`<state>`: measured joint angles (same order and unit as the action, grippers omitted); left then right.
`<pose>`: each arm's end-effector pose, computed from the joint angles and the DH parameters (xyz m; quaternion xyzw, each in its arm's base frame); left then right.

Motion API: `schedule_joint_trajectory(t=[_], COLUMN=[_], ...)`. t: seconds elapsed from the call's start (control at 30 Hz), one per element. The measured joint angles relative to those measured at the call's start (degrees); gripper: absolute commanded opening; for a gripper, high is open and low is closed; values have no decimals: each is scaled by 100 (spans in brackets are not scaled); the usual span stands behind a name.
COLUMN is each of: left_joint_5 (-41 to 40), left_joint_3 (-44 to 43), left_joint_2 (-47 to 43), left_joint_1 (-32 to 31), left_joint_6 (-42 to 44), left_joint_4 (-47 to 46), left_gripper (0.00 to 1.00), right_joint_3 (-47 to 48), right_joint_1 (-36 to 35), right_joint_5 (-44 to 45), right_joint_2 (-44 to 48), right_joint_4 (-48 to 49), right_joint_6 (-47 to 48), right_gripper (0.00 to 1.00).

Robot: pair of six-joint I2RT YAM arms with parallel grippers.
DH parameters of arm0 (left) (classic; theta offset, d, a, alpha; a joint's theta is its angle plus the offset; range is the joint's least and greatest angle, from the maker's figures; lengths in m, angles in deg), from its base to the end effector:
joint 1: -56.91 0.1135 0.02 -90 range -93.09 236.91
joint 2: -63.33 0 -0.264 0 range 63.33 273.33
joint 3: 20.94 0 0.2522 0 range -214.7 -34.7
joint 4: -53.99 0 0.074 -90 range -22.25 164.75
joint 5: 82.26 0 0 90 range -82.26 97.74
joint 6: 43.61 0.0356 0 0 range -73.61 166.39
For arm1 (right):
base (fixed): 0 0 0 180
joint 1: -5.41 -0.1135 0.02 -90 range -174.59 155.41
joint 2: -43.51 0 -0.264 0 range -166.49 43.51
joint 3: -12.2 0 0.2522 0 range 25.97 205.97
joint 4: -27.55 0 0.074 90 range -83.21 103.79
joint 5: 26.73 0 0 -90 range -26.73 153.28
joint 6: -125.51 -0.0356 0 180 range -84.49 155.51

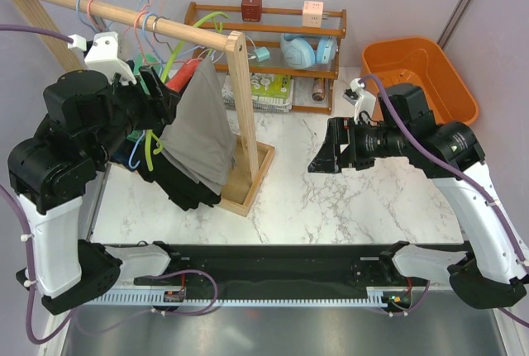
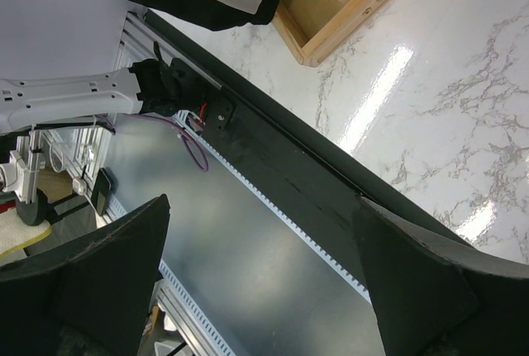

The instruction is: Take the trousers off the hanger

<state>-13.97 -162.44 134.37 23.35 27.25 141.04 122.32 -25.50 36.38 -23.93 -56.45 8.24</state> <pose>0.1083 -0.0560 0.5703 -0.0128 0.7953 -0.1252 0.5930 0.1492 0.1081 0.4584 -0.1239 0.8827 0.3800 0.2473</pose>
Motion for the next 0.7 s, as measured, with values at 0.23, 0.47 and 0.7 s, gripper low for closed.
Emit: schedule_joint_trajectory(t=[0.23,0.47,0.7], left_joint_5=[-240,-227,-208], left_joint_3=[400,544,728], left_joint_2=[-138,-15,63], left_joint_1=[0,0,7], left_joint_6=[114,179,240], left_joint_4=[-17,-87,-120], left_gripper=[60,59,55], right_joint_3=[-101,-144,-144], right_joint_1=[0,0,0], right_joint_5=[-24,-44,-66], right_joint_2=[39,42,42], right_joint_4=[52,105,131], right_joint_6=[-22,-59,-103], right_gripper=[98,98,98])
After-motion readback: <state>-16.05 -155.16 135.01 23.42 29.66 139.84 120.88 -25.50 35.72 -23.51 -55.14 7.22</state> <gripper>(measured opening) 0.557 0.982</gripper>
